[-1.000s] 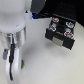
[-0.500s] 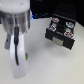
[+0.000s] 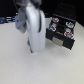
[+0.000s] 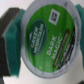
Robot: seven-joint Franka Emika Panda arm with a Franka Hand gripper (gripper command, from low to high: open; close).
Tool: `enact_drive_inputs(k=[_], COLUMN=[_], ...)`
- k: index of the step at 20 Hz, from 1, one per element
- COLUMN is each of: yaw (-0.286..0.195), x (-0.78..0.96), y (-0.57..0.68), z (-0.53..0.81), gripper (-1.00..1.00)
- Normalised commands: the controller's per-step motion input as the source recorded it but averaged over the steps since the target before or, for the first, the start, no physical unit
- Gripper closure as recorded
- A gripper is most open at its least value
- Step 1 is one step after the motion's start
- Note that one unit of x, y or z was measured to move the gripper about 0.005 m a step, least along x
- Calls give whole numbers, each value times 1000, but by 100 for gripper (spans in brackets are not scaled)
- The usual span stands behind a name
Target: Open the kcup holder, insert the kcup into the holder, and close the kcup holder
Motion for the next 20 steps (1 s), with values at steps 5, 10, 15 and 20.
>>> enact_drive_inputs(k=[5,10,15,20], yaw=[52,55,48,48], x=[-126,-183,-263,-283], y=[544,534,533,525], z=[409,366,247,175], gripper=[100,100,100,100])
